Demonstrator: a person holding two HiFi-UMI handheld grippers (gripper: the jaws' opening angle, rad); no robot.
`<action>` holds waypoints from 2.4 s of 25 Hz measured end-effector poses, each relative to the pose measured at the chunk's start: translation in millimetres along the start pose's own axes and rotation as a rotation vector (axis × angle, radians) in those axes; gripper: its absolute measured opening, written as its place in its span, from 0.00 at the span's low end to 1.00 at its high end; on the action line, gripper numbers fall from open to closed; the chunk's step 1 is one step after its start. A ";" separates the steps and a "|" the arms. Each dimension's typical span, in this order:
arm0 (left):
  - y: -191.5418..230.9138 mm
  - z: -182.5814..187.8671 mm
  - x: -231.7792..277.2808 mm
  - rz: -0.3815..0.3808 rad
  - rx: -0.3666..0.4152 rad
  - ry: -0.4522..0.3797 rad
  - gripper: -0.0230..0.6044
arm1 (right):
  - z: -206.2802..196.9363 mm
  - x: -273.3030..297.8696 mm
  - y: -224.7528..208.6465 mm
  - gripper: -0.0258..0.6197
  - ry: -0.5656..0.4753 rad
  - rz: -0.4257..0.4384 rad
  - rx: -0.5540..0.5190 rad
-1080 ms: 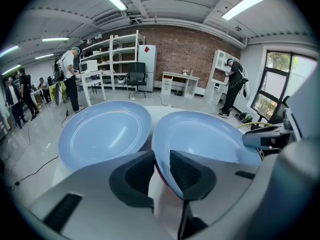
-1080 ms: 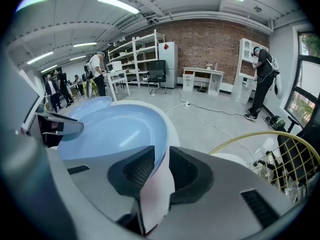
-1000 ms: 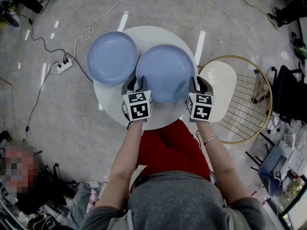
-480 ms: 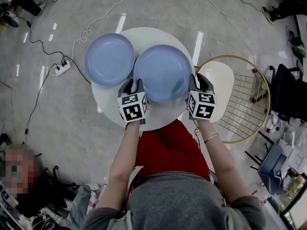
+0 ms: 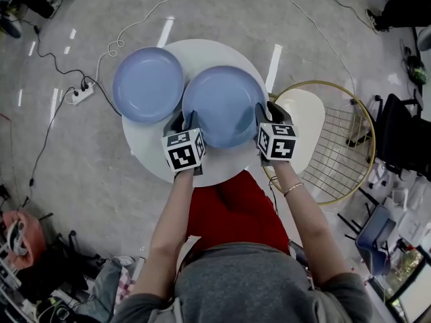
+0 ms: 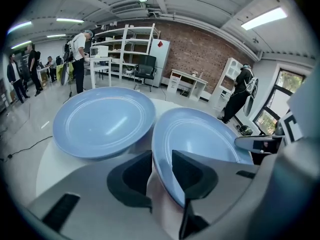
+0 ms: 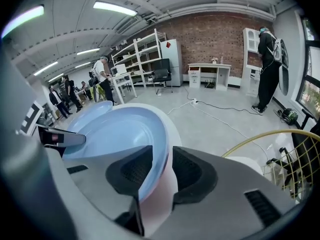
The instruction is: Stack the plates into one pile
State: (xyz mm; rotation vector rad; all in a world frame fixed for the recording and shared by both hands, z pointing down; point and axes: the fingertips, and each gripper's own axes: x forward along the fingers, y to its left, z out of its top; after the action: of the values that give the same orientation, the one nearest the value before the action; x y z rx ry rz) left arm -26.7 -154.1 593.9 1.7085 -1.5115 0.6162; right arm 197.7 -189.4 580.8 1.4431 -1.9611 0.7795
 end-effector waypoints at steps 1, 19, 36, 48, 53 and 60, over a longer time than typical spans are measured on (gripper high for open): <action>0.0 -0.5 1.7 0.002 -0.003 0.004 0.25 | -0.7 2.5 -0.7 0.22 0.010 0.006 -0.002; -1.6 1.9 -6.3 0.028 -0.062 0.000 0.20 | -4.3 7.0 1.6 0.22 0.079 0.059 -0.005; 76.2 28.9 -80.0 0.207 -0.238 -0.158 0.20 | 74.1 7.1 106.5 0.22 -0.013 0.290 -0.119; 168.4 36.4 -92.3 0.328 -0.360 -0.219 0.19 | 106.7 53.4 204.2 0.22 -0.020 0.398 -0.251; 194.3 50.5 -85.0 0.348 -0.366 -0.233 0.19 | 113.7 74.3 222.7 0.22 -0.014 0.399 -0.303; 211.7 63.2 -66.8 0.365 -0.345 -0.222 0.19 | 118.0 100.7 228.9 0.22 0.005 0.384 -0.345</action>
State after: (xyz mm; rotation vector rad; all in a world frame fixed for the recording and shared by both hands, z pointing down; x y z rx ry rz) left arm -253.3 -166.0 551.8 1.2804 -1.9820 0.3241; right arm -60.5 -283.7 550.2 0.8769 -2.2677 0.5606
